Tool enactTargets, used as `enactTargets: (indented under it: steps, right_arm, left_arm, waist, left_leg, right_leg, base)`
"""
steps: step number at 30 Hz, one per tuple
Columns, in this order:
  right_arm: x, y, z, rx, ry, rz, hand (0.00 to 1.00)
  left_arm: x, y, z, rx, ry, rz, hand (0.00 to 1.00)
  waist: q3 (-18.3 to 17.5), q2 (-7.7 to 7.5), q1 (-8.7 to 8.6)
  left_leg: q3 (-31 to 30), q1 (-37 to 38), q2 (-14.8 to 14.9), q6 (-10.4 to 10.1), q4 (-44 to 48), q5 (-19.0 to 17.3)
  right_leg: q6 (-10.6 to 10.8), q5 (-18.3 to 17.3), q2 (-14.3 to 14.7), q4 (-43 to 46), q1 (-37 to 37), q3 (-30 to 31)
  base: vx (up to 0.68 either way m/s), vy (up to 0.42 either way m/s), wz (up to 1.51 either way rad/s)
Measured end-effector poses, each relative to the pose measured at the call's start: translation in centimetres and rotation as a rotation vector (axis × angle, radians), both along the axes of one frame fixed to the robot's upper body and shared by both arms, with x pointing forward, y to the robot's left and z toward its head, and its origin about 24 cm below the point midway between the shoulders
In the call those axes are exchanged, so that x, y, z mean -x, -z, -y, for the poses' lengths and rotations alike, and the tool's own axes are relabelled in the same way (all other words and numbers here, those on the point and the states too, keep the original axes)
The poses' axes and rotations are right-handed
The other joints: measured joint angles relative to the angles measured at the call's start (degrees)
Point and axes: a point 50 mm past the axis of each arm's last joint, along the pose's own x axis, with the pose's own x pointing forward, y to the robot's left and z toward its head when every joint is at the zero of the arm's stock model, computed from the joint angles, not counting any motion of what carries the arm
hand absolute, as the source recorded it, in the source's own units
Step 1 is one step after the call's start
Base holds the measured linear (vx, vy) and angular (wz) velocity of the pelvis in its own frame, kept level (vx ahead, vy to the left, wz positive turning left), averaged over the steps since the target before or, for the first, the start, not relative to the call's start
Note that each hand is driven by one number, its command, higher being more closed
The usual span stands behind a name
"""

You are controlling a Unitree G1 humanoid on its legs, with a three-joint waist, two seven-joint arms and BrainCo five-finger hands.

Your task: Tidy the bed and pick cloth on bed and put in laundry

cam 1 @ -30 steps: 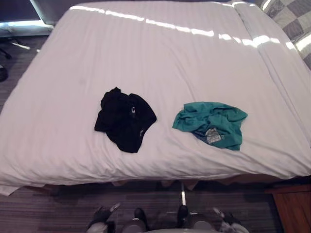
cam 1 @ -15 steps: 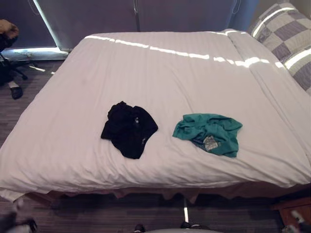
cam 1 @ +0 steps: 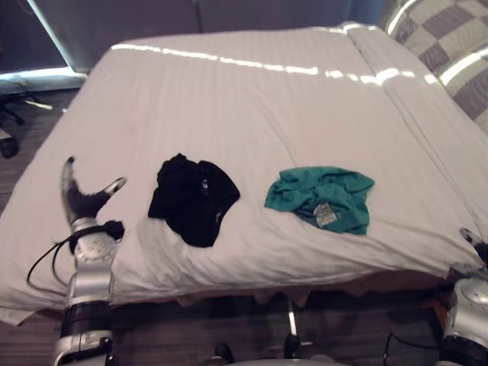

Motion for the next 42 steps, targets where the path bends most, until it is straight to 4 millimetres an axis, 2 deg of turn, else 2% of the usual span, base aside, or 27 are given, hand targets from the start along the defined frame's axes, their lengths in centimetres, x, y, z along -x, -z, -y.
enactTargets:
  steps: [4, 6, 8, 10, 12, 13, 15, 18, 20, 26, 30, 32, 34, 35, 37, 39, 41, 42]
  right_arm:
    - [-3.5, -1.8, -2.3, 0.023, -0.120, 0.059, 0.00]
    - [-4.5, -2.7, -3.1, 0.041, -0.159, 0.088, 0.00]
    - [-4.6, -3.8, -3.6, 0.071, -0.182, 0.123, 0.00]
    - [-4.9, -5.5, -4.1, 0.111, -0.202, 0.181, 0.00]
    - [-5.3, -6.5, -4.4, 0.136, -0.222, 0.204, 0.00]
    - [-5.5, -6.9, -4.6, 0.147, -0.232, 0.213, 0.00]
    - [-5.7, -7.8, -5.2, 0.166, -0.253, 0.250, 0.00]
    - [-6.1, -7.8, -5.6, 0.174, -0.266, 0.243, 0.00]
    - [-6.2, -7.8, -5.8, 0.187, -0.273, 0.236, 0.00]
    - [-7.5, -7.8, -5.6, 0.185, -0.286, 0.202, 0.00]
    - [-9.5, -8.8, -4.9, 0.244, -0.348, 0.111, 0.00]
    - [-10.3, -9.8, -4.6, 0.290, -0.388, 0.071, 0.00]
    - [-11.4, -10.9, -4.2, 0.332, -0.424, 0.017, 0.00]
    - [-11.7, -11.2, -4.1, 0.341, -0.432, 0.006, 0.00]
    - [-12.8, -12.3, -4.0, 0.375, -0.458, -0.037, 0.00]
    - [-13.3, -12.9, -3.8, 0.393, -0.462, -0.064, 0.00]
    - [-13.3, -14.7, -1.7, 0.417, -0.401, -0.094, 0.00]
    - [-13.4, -15.3, -1.3, 0.422, -0.390, -0.100, 1.00]
  left_arm:
    - [-3.7, -2.1, 3.7, -0.088, 0.135, 0.007, 0.00]
    - [-4.9, -2.7, 4.3, -0.108, 0.144, -0.008, 0.00]
    - [-6.0, -3.4, 4.3, -0.112, 0.125, -0.020, 0.00]
    - [-7.4, -4.8, 4.4, -0.140, 0.102, -0.030, 0.00]
    - [-8.3, -5.9, 4.6, -0.182, 0.091, -0.040, 0.00]
    - [-8.6, -6.5, 4.4, -0.195, 0.082, -0.038, 1.00]
    - [-9.3, -8.7, 3.3, -0.258, 0.026, -0.030, 1.00]
    - [-9.5, -10.8, 1.8, -0.368, -0.049, -0.047, 1.00]
    - [-9.6, -11.3, 1.5, -0.393, -0.069, -0.055, 1.00]
    - [-9.3, -10.7, 0.8, -0.392, -0.072, -0.087, 1.00]
    - [-8.2, -9.3, 1.6, -0.306, -0.004, -0.026, 1.00]
    - [-7.1, -7.4, 2.8, -0.229, 0.076, 0.013, 1.00]
    - [-5.8, -4.6, 4.7, -0.120, 0.167, 0.036, 1.00]
    - [-5.5, -4.0, 5.1, -0.088, 0.187, 0.041, 1.00]
    - [-4.0, -2.2, 6.6, 0.026, 0.254, 0.074, 1.00]
    - [-2.9, -1.2, 7.3, 0.089, 0.291, 0.083, 1.00]
    - [-1.0, 0.9, 8.0, 0.178, 0.331, 0.060, 1.00]
    - [-0.5, 1.7, 8.0, 0.205, 0.334, 0.042, 1.00]
  waist:
    - [4.59, -0.69, -0.51]
    - [7.27, -0.66, -1.41]
    - [8.08, -0.38, -1.52]
    - [11.39, -0.36, -1.49]
    - [13.12, -0.42, -1.45]
    - [13.97, -0.40, -1.47]
    - [15.82, -0.47, -1.58]
    - [16.89, -0.54, -1.68]
    - [16.89, -0.55, -1.63]
    - [16.91, -0.60, -1.55]
    - [16.90, -0.56, -1.40]
    - [16.92, -0.48, -0.99]
    - [16.88, -0.17, 0.97]
    - [16.87, 0.06, 1.30]
    - [17.47, 1.36, 2.03]
    - [17.84, 2.48, 2.96]
    - [17.84, 4.83, 3.61]
    - [17.92, 5.20, 3.77]
  left_leg:
    - [0.41, -5.75, -0.03, 0.95, 2.32, 0.61]
    - [0.66, -7.17, 0.13, 1.07, 3.27, 0.57]
    - [0.77, -10.31, 0.32, 1.31, 4.21, 0.71]
    - [1.41, -12.56, 0.32, 1.98, 4.39, 1.21]
    - [2.14, -14.47, 0.28, 2.38, 4.45, 1.51]
    - [2.39, -15.09, 0.28, 2.56, 4.44, 1.66]
    - [3.10, -16.88, 0.26, 3.12, 4.39, 2.10]
    - [3.57, -17.81, 0.15, 3.52, 4.07, 2.47]
    - [3.65, -18.04, 0.09, 3.58, 4.03, 2.51]
    - [3.31, -17.60, -0.05, 3.92, 3.17, 3.08]
    - [1.89, -17.00, -0.28, 3.73, 1.27, 4.38]
    - [-0.04, -17.32, -0.19, 3.68, 1.05, 4.82]
    - [-1.49, -17.66, -0.17, 3.38, 1.06, 5.07]
    - [-2.08, -17.98, -0.19, 3.41, 1.08, 5.18]
    - [-4.25, -19.14, -0.44, 3.51, 0.88, 5.75]
    - [-5.29, -19.60, -0.81, 3.39, 0.35, 6.08]
    - [-6.54, -21.24, -1.67, 3.57, 0.09, 6.35]
    - [-6.64, -21.53, -2.04, 3.58, 0.09, 6.35]
  right_leg:
    - [-0.61, 0.81, -0.56, 2.48, -6.23, 1.02]
    - [-0.75, 1.29, -0.59, 2.61, -7.45, 1.29]
    - [-0.93, 2.17, -0.64, 2.60, -10.32, 1.46]
    - [-1.07, 3.26, -0.62, 2.52, -12.80, 2.12]
    - [-1.05, 4.35, -0.57, 1.99, -14.84, 2.87]
    - [-1.01, 4.95, -0.55, 1.37, -15.31, 3.11]
    - [-0.95, 6.74, -0.38, -0.35, -16.78, 3.96]
    - [-0.79, 8.40, 0.11, -2.55, -17.08, 4.37]
    - [-0.73, 8.96, 0.12, -3.30, -17.04, 4.44]
    - [-0.47, 9.67, -0.01, -4.66, -16.07, 4.09]
    - [-0.32, 9.84, -0.48, -5.53, -15.27, 2.89]
    - [-0.32, 9.83, -0.51, -6.10, -14.44, 1.09]
    - [-0.34, 9.81, -0.56, -6.53, -13.90, -0.26]
    - [-0.33, 9.79, -0.62, -6.57, -13.91, -0.70]
    - [-0.30, 9.68, -0.97, -6.60, -13.95, -2.66]
    - [-0.22, 9.57, -1.31, -6.50, -14.24, -3.51]
    - [0.24, 9.01, -2.43, -4.97, -16.03, -4.42]
    - [0.44, 8.57, -2.91, -3.90, -16.78, -4.41]
  base:
    - [-0.10, -0.015, -0.07]
    - [-0.05, -0.014, -0.07]
    - [-0.05, -0.014, -0.06]
    - [-0.05, -0.012, -0.11]
    - [-0.03, -0.006, -0.15]
    - [-0.02, -0.002, -0.21]
    - [-0.02, 0.001, -0.18]
    - [-0.01, -0.001, -0.09]
    - [0.02, 0.007, -0.03]
    - [0.04, -0.003, 0.03]
    - [0.07, -0.021, 0.14]
    - [0.09, -0.027, 0.38]
    - [0.08, -0.014, 0.33]
    - [0.06, -0.004, 0.36]
    - [0.05, 0.008, 0.45]
    - [0.02, 0.020, 0.34]
    - [0.02, 0.058, 0.30]
    - [0.02, 0.057, 0.14]
